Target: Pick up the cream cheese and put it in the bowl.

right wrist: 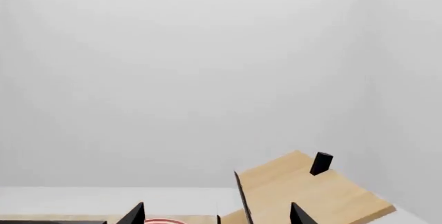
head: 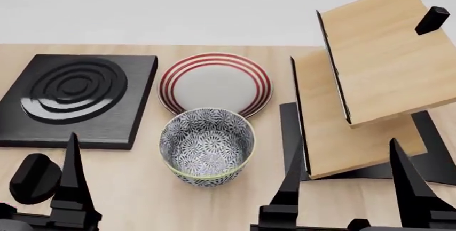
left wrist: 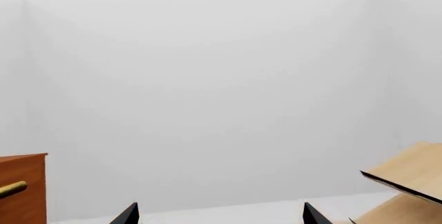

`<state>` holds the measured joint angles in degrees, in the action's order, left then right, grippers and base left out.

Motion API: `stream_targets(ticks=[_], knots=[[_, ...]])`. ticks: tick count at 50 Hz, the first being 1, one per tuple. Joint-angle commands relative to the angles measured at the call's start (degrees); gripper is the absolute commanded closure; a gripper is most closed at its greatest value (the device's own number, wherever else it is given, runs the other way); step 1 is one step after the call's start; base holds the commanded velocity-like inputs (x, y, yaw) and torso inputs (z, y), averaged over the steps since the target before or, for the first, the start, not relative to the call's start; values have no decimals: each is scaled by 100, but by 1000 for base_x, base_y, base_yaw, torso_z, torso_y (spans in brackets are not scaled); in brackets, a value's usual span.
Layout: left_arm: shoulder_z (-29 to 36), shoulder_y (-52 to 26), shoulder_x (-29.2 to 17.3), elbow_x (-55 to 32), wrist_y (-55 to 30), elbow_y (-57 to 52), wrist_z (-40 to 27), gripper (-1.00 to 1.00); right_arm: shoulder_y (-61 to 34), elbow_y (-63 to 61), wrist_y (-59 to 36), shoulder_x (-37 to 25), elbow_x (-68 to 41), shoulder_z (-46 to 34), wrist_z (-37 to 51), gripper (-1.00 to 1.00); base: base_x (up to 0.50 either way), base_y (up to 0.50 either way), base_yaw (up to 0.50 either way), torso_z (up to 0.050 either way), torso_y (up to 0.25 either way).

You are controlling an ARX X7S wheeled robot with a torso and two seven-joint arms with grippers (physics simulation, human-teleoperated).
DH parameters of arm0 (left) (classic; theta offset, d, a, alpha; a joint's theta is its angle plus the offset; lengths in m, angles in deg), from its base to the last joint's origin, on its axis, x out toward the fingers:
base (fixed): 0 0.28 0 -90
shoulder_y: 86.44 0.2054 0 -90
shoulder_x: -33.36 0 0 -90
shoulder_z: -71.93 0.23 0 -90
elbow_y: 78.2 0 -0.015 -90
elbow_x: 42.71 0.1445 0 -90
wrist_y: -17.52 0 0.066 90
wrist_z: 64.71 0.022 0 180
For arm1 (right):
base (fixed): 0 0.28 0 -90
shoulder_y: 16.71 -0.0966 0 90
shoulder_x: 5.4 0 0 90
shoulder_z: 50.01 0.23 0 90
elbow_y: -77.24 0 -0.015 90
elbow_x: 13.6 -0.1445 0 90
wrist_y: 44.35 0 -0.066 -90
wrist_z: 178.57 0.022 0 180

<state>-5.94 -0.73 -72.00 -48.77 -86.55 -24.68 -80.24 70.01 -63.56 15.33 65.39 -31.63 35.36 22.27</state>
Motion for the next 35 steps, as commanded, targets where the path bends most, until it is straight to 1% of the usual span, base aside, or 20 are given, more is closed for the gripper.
stream_targets(ticks=[1, 7, 35], knots=[[46, -16, -27, -38, -12, -14, -7, -100, -72, -234, -100, -43, -71, -11, 80, -100, 391, 0, 0, 0, 0], [36, -15, -48, -57, -13, -30, -24, -100, -230, -411, -314, -97, -191, 29, 154, -100, 387, 0, 0, 0, 2], [101, 23, -84, -100, 108, 84, -90, -100, -103, -198, -46, -157, -204, -68, 222, -100, 389, 0, 0, 0, 0]])
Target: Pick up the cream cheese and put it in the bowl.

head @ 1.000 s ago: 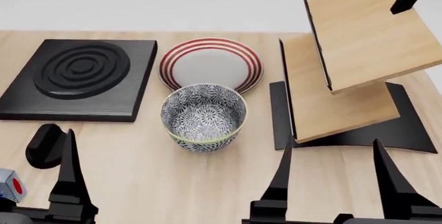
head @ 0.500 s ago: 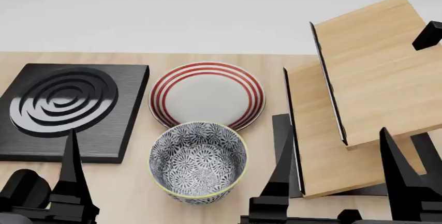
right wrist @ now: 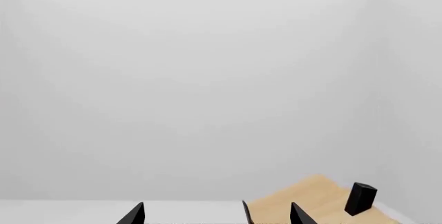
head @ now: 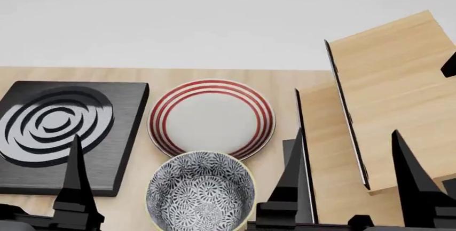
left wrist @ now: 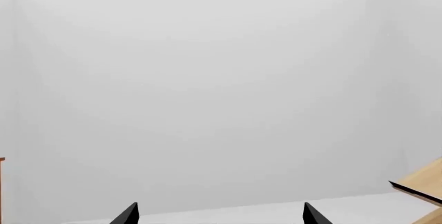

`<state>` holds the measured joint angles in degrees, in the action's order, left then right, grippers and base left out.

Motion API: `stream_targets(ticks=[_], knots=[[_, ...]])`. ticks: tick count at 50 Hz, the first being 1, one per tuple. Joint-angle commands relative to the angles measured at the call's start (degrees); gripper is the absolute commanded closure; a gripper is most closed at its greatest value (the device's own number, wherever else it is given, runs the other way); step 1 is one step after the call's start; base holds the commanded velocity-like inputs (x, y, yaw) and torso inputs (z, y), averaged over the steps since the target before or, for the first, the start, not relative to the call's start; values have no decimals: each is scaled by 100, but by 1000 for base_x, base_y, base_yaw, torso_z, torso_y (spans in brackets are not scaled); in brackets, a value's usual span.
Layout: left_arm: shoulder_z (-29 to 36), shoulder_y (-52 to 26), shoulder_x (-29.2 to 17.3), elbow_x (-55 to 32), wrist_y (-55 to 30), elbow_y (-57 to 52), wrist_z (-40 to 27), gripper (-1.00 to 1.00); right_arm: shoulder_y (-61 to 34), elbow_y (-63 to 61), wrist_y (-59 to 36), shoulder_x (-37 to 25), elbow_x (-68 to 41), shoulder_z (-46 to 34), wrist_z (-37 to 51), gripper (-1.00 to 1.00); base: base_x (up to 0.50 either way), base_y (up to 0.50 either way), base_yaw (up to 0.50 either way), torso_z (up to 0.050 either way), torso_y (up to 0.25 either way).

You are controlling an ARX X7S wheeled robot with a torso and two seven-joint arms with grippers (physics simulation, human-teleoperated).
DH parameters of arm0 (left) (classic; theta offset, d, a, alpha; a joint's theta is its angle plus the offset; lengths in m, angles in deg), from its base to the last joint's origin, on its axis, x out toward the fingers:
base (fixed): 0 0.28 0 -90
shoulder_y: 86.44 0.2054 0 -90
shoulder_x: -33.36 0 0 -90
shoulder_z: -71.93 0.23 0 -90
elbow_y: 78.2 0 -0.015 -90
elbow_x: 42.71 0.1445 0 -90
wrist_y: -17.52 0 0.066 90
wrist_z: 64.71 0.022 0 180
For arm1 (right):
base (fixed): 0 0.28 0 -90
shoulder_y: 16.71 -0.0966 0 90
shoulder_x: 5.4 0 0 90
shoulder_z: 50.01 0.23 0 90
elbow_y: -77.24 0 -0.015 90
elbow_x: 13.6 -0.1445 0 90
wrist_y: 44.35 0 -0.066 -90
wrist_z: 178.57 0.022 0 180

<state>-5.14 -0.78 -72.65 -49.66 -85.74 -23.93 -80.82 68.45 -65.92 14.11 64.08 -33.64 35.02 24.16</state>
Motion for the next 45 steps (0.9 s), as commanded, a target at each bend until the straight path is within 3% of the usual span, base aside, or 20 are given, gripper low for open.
stream_targets(ticks=[1, 16, 45], knots=[[18, 36, -22, -6, 50, 31, -37, -100, 59, 37, 83, -32, 8, -46, 37, -100, 391, 0, 0, 0, 0], [79, 10, -61, -17, -8, 2, -58, -100, 50, 98, 47, -88, 73, -144, 133, -100, 301, 0, 0, 0, 0], [109, 55, 87, 73, -92, 22, -424, -100, 42, 144, 78, -111, -110, -86, 254, -100, 5, 0, 0, 0, 0]])
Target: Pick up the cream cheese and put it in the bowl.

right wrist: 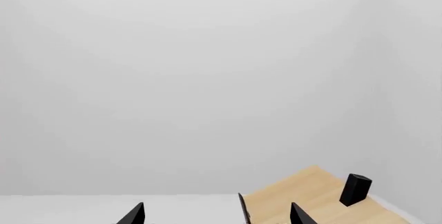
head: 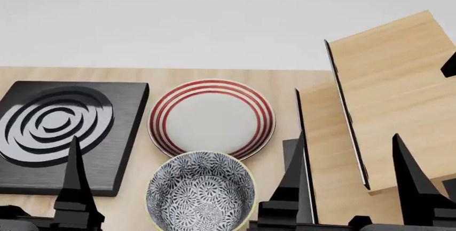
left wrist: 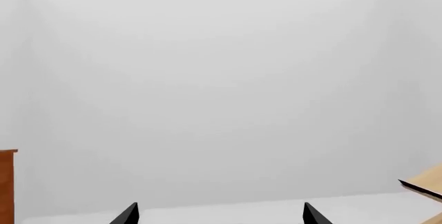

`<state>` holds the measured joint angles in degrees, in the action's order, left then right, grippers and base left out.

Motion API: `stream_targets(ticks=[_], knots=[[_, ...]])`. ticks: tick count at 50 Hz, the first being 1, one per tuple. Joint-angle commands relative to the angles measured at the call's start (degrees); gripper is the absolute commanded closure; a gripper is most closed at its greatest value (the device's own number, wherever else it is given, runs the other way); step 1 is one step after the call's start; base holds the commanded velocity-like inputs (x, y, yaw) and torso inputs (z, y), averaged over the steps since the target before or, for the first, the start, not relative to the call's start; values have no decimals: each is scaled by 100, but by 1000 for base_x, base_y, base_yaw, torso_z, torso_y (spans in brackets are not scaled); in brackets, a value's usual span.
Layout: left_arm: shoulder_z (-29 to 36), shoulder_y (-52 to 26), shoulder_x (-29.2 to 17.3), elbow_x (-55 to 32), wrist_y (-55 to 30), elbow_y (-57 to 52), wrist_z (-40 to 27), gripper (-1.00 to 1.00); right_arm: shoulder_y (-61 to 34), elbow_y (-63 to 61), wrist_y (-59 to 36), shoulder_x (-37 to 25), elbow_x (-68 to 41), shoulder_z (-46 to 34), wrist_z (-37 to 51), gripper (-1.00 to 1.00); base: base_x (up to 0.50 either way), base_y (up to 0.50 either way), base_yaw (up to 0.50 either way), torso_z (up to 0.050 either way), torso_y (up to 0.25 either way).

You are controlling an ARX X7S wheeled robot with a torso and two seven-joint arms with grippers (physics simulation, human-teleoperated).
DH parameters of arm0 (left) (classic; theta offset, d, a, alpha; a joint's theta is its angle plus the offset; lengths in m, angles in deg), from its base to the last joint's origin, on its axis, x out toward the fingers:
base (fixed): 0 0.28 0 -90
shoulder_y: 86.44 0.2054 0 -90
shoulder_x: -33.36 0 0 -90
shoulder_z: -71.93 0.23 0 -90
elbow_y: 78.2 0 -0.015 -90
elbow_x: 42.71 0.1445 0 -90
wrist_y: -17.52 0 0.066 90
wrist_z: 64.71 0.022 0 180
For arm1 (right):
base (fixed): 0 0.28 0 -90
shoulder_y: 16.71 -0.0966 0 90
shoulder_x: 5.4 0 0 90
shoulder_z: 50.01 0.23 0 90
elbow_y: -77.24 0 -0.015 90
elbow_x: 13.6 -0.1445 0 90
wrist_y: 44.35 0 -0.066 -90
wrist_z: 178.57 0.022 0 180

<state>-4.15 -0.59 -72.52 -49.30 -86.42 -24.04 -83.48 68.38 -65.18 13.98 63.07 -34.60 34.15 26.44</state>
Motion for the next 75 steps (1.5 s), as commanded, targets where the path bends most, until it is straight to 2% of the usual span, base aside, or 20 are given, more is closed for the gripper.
stream_targets(ticks=[1, 7, 12, 19, 29, 37, 51, 58, 75], knots=[[-5, 42, 76, 27, -9, 39, -172, -100, 62, 76, 105, -8, -15, 2, 30, -100, 0, 0, 0, 0, 0], [-55, 40, 93, -103, 5, -10, -189, -100, 88, 77, 141, -22, -25, -1, 45, -100, 0, 0, 0, 0, 0], [-1, -27, 64, 26, -321, -14, -292, -100, 97, 76, 146, -29, -27, -23, 65, -100, 0, 0, 0, 0, 0], [-57, 103, 57, -104, 77, 39, -262, -100, 102, 94, 170, -47, -20, -60, 78, -100, 0, 0, 0, 0, 0], [-189, 297, 112, -26, 23, 205, -567, -100, 84, 128, 174, -65, -32, -98, 102, -100, 0, 0, 0, 0, 0], [-235, 332, 151, 352, -187, 234, -957, -100, 74, 221, 173, -70, -46, -96, 129, -100, 0, 0, 0, 0, 0], [-225, 482, 168, 685, -72, 255, -1298, -100, 124, 297, 255, -113, -74, -87, 123, -100, 0, 0, 0, 0, 0], [-440, 592, 276, 829, -52, 255, -1683, -100, 171, 364, 351, -128, -27, -111, 119, -100, 0, 0, 0, 0, 0], [-830, 712, 366, 847, -258, 50, -2124, -100, 190, 476, 404, -154, 99, -172, 206, -100, 0, 0, 0, 0, 0]])
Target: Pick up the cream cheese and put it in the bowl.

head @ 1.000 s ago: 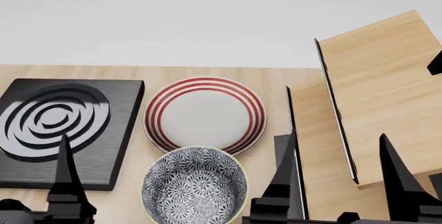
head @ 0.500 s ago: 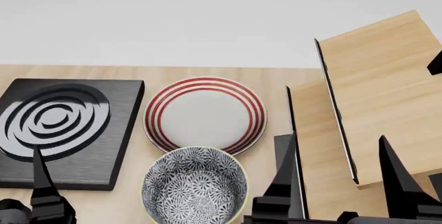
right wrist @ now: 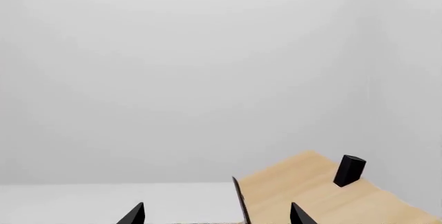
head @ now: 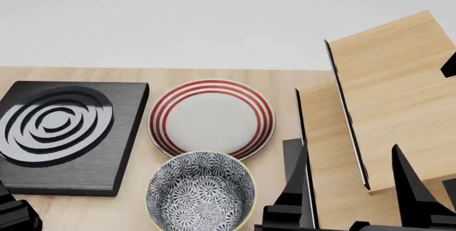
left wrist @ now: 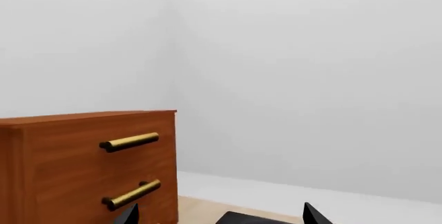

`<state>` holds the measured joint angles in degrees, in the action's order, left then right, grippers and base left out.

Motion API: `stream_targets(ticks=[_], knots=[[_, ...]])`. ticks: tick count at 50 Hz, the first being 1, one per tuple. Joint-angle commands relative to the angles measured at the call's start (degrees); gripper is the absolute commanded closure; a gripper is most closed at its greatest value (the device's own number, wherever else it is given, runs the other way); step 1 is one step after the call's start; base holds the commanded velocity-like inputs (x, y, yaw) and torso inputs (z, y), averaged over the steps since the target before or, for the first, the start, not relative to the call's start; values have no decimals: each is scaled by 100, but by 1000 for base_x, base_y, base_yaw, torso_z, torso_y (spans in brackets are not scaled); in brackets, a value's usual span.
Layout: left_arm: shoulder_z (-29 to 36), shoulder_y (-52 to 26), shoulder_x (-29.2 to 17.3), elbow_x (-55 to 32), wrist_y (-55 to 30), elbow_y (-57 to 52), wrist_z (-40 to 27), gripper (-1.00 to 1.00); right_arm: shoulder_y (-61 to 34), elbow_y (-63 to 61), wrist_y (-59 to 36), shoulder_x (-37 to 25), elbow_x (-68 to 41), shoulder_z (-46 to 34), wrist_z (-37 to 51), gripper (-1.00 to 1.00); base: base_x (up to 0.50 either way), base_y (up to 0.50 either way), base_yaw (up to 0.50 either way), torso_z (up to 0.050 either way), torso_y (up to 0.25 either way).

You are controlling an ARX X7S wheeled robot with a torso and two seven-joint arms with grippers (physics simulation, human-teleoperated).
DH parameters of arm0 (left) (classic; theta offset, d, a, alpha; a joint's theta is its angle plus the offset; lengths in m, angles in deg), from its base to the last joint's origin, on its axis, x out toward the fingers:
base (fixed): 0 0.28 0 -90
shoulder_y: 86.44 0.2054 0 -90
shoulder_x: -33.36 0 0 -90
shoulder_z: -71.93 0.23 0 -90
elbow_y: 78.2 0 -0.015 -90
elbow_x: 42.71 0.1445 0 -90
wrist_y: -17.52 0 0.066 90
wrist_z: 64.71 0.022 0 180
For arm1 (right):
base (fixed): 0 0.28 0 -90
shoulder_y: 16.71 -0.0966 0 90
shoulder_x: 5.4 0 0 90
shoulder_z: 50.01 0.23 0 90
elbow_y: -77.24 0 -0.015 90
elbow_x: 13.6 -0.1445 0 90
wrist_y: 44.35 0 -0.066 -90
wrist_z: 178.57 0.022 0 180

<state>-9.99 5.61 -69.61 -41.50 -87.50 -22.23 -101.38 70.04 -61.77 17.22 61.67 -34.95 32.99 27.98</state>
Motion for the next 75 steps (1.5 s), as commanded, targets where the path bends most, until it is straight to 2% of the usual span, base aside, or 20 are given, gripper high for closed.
stream_targets(ticks=[1, 4, 6, 21, 31, 44, 61, 75], knots=[[-281, 96, 65, -29, -87, -127, -292, -100, 36, 111, 73, -10, 90, -40, 49, -100, 0, 0, 0, 0, 0], [-280, 44, 57, 96, -470, -180, -369, -100, 30, 84, 55, -25, 108, -56, 67, -100, 0, 0, 0, 0, 0], [-448, 97, 117, -41, -251, -137, -447, -100, 27, 79, 63, -22, 86, -42, 70, -100, 0, 0, 0, 0, 0], [-791, 189, 153, -236, -272, -71, -652, -100, -21, 102, -3, -36, 62, -74, 121, -100, 0, 0, 0, 0, 0], [-809, 167, 123, -226, -290, 8, -717, -100, -69, 130, -51, -42, 43, -130, 130, -100, 0, 0, 0, 0, 0], [-945, 287, 82, -421, 153, 361, -690, -100, -3, 250, 64, -47, 103, -204, 122, -100, 0, 0, 0, 0, 0], [-988, 434, 111, -486, 342, 749, -783, -100, 27, 289, 80, -54, 112, -280, 144, -100, 0, 0, 0, 0, 0], [-1033, 522, 185, -580, 187, 758, -926, -100, -19, 291, -17, -92, 54, -296, 160, -100, 0, 0, 0, 0, 0]])
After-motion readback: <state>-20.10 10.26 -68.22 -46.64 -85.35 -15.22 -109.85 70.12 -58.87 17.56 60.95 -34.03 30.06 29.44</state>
